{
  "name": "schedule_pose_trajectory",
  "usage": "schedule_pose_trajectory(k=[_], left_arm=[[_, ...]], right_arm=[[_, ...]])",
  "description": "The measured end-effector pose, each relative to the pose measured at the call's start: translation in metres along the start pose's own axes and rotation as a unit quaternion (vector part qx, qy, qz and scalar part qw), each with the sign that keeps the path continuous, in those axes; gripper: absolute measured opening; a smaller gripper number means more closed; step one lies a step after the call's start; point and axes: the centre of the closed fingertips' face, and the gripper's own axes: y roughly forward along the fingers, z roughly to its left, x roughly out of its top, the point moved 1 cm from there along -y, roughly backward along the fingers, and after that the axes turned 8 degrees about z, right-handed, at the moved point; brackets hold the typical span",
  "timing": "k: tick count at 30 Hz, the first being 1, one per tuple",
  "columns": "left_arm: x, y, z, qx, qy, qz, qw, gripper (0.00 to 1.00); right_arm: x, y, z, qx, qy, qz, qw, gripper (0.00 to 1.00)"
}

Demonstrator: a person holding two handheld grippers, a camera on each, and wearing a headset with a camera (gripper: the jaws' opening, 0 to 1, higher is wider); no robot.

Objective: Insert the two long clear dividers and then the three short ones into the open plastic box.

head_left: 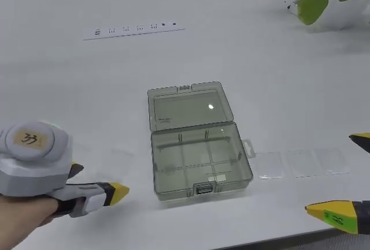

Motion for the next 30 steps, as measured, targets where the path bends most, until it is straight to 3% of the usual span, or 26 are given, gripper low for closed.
schedule_pose_trajectory(k=[2,3,5,7,14,22,30], left_arm=[[0.000,-0.003,-0.001,0.002,0.007,-0.015,0.9999,0.80],[0.004,-0.005,-0.001,0.005,0.011,-0.036,0.9993,0.88],[0.006,-0.009,0.000,0.015,0.015,-0.054,0.9983,0.98],[0.009,-0.014,-0.001,0.023,0.032,-0.081,0.9959,1.00],[0.003,-0.024,0.004,0.037,0.016,-0.120,0.9919,1.00],[-0.005,-0.030,0.011,0.053,0.002,-0.127,0.9905,0.99],[-0.005,-0.030,0.009,0.056,0.002,-0.126,0.9904,0.98]], right_arm=[[0.000,0.001,0.001,0.001,-0.001,0.001,1.0000,1.00],[0.000,0.001,0.001,0.002,-0.001,0.001,1.0000,1.00],[-0.001,0.002,0.002,0.002,-0.002,0.002,1.0000,1.00],[0.000,0.003,0.003,0.004,-0.002,0.002,1.0000,1.00],[0.002,0.005,0.005,0.007,-0.006,0.001,1.0000,1.00],[0.004,0.007,0.006,0.012,-0.011,0.002,0.9999,1.00],[0.006,0.007,0.007,0.014,-0.013,0.002,0.9998,1.00]])
